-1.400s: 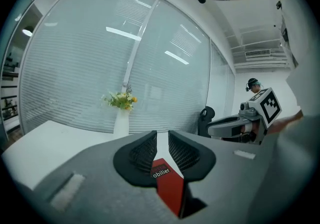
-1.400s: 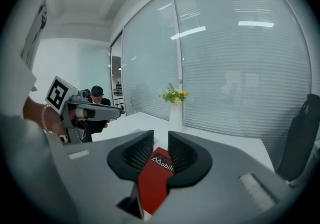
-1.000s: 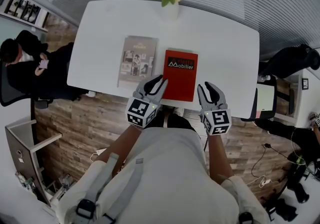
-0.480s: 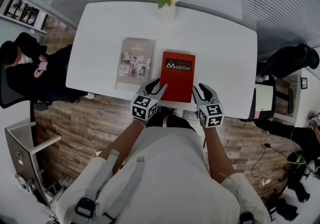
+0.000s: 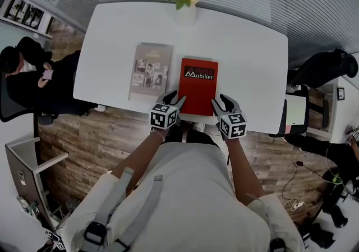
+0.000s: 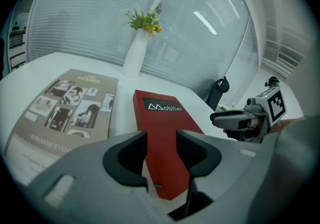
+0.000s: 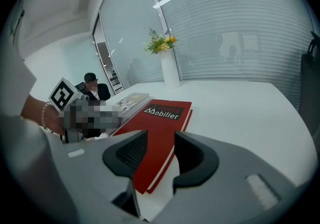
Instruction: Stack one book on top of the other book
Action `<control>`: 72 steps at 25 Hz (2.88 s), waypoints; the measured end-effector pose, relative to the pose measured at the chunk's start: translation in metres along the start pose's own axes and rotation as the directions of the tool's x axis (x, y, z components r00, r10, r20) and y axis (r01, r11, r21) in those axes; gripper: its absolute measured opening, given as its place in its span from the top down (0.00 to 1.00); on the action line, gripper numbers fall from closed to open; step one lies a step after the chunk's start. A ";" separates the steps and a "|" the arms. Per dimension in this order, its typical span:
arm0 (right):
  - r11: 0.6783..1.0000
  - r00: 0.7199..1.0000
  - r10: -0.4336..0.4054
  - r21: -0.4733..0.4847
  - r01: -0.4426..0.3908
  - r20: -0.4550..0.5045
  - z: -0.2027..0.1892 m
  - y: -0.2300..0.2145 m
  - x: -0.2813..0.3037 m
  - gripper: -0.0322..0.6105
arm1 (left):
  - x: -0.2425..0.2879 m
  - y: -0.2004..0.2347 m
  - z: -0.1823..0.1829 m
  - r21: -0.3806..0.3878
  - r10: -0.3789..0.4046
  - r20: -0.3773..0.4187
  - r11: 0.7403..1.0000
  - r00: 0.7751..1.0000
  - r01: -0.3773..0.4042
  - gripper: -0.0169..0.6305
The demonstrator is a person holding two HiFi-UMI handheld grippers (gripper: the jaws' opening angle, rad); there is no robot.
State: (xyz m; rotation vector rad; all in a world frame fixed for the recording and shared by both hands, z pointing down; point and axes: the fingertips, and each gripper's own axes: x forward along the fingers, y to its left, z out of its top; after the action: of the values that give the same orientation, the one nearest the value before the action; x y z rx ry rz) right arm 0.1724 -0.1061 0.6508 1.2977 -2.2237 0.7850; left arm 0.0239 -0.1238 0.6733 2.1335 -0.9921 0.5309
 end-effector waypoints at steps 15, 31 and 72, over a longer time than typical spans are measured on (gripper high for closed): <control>0.990 0.995 0.053 0.132 -0.042 -0.083 -0.040 0.001 0.020 0.62 | 0.017 0.004 -0.019 -0.102 0.025 -0.057 0.994 0.998 -0.031 0.64; 0.970 0.990 0.113 0.228 -0.090 -0.089 -0.050 0.009 0.030 0.68 | 0.023 0.004 -0.026 -0.116 0.011 -0.077 0.993 0.997 -0.020 0.64; 0.969 0.995 0.096 0.225 -0.102 0.040 0.011 0.027 -0.010 0.68 | -0.020 -0.021 0.039 -0.108 -0.018 0.104 0.994 0.994 0.029 0.62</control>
State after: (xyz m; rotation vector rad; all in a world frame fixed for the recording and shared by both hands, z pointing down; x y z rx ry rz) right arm 0.1520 -0.0968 0.6299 1.3151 -2.2893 1.0911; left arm 0.0301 -0.1333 0.6263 2.0887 -1.0272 0.3502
